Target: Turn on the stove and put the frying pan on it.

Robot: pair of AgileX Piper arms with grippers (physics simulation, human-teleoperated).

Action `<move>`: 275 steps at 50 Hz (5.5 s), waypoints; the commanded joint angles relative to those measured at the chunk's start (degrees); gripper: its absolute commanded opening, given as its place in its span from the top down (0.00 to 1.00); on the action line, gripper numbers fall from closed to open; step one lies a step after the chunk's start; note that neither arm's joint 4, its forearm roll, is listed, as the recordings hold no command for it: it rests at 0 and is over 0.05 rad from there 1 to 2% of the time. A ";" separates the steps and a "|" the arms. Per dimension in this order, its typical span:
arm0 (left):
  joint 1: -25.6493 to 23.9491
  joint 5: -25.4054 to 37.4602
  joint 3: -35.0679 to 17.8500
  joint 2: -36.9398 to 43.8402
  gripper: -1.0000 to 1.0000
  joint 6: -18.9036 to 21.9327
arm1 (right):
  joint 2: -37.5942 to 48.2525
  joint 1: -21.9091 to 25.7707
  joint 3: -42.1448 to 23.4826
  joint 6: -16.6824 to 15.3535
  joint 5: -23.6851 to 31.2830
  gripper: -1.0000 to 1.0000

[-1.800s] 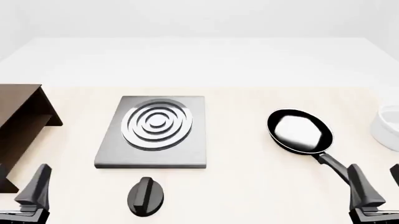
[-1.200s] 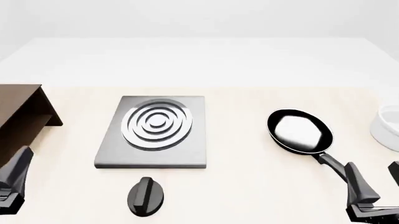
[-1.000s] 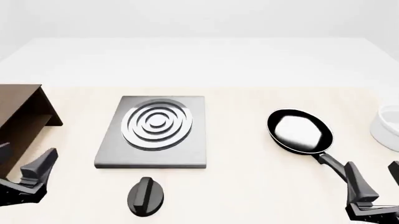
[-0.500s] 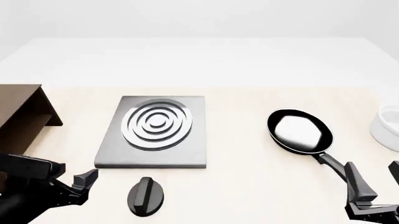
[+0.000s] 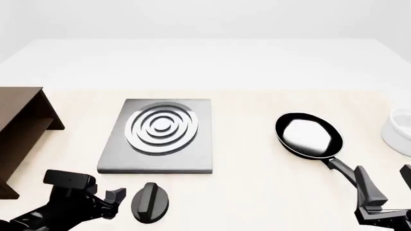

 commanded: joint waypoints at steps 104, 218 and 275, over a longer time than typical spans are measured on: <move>24.51 21.04 4.19 -62.99 0.00 12.28 | 50.49 -1.97 -31.21 -19.26 16.74 0.00; 25.51 24.14 3.98 -62.99 0.00 8.78 | 82.02 -14.42 -18.41 -27.43 -19.93 1.00; 25.58 24.54 3.97 -62.99 0.00 8.41 | 63.02 14.00 -49.83 -33.90 12.91 1.00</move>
